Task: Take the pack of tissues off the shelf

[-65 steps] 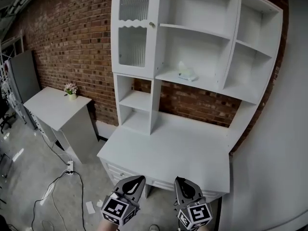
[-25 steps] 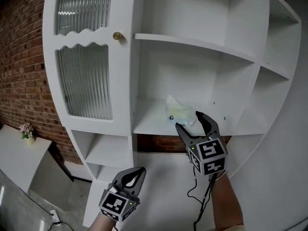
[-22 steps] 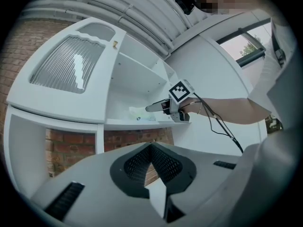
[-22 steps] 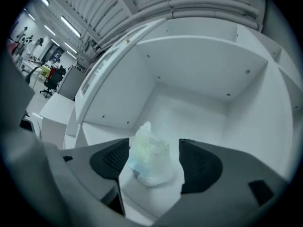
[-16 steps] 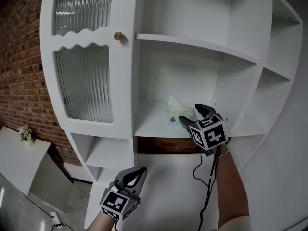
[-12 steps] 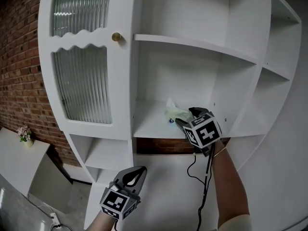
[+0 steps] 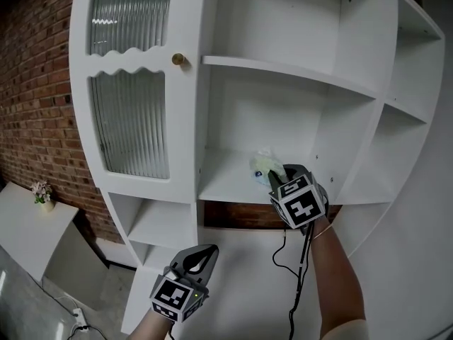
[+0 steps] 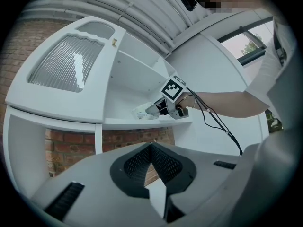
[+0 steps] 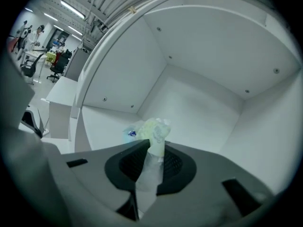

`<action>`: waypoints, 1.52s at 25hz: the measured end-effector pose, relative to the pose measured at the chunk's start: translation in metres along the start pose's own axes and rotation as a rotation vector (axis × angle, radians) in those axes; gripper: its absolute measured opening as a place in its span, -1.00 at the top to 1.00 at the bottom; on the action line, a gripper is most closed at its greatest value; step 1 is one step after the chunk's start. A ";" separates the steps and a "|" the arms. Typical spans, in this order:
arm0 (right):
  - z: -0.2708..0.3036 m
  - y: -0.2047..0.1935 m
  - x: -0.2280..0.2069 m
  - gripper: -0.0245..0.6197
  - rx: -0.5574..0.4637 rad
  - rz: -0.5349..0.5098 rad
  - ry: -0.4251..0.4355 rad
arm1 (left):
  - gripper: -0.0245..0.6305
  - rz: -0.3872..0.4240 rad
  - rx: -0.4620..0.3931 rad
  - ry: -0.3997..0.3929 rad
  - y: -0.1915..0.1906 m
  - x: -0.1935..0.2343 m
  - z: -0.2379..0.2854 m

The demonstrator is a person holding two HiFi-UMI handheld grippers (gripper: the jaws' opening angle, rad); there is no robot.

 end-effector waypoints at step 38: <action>-0.268 -0.166 0.182 0.88 -0.203 0.361 0.094 | 0.88 -0.070 0.120 0.188 -0.016 -0.165 -0.105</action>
Point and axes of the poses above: the fingertips, and each gripper's own axes: z forward along the fingers, x to its left, y out of its top, the point moved 3 cm from there along -z, backward along the fingers, and after that the axes turned 13 degrees about -x, right-handed, at the moved point
